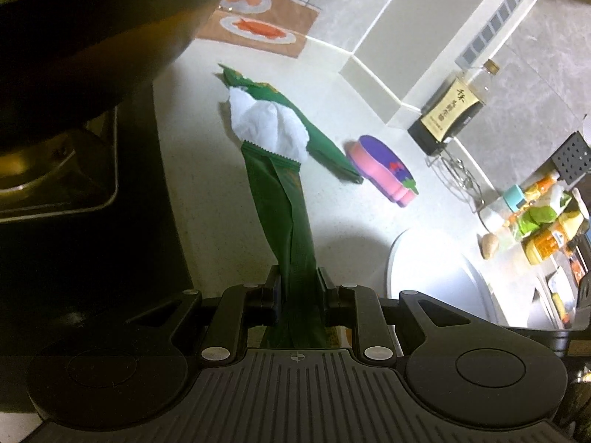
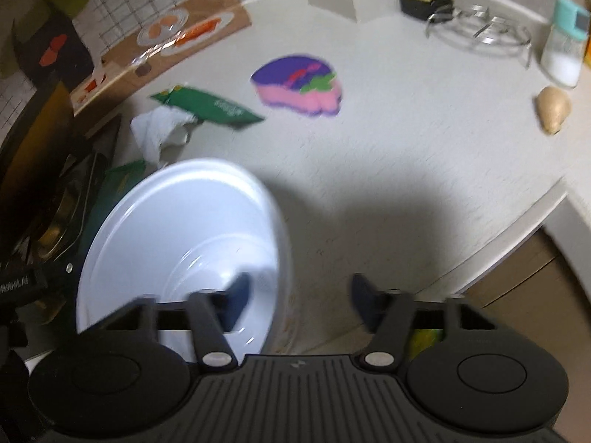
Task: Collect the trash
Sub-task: 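Carry the tub and the green packet over the counter edge toward the green bin, then lower the tub and packet into the green bin and open both grippers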
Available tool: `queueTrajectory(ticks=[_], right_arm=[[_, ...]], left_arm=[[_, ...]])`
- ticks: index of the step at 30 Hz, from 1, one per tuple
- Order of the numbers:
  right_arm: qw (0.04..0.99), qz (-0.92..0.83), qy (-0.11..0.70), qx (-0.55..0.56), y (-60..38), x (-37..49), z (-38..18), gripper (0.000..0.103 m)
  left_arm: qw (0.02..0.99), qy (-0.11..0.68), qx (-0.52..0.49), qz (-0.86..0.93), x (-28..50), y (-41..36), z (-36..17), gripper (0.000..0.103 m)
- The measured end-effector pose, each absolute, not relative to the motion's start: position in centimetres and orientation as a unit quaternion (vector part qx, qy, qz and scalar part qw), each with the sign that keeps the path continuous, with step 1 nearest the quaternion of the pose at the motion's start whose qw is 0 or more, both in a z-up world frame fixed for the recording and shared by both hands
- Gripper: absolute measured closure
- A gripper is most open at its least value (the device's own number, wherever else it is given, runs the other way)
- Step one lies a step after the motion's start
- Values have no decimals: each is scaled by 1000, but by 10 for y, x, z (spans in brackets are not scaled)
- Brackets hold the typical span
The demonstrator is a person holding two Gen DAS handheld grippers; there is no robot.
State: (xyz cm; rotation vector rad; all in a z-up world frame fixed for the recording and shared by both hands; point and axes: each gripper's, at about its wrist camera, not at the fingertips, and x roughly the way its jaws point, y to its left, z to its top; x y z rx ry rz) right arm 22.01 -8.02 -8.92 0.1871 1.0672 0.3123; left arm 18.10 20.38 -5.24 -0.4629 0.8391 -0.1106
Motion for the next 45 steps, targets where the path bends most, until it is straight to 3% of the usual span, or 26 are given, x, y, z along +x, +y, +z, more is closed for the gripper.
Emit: queueTrajectory(ticks=[3, 14, 26, 35, 45], right_arm=[[843, 161, 505, 93, -75, 216, -88, 89], [852, 209, 457, 147, -121, 175, -58, 92], [864, 113, 437, 224, -253, 97, -90, 93], [854, -47, 458, 244, -339, 48, -156, 93], [794, -81, 546, 252, -326, 88, -314, 93]], left_arm=[[893, 386, -226, -49, 170, 202, -47, 80], [909, 361, -204, -39, 127, 156, -27, 80], [897, 406, -128, -119, 95, 46, -33, 80], [866, 459, -75, -182, 101, -20, -70, 80], [825, 514, -55, -229, 116, -55, -162, 80]])
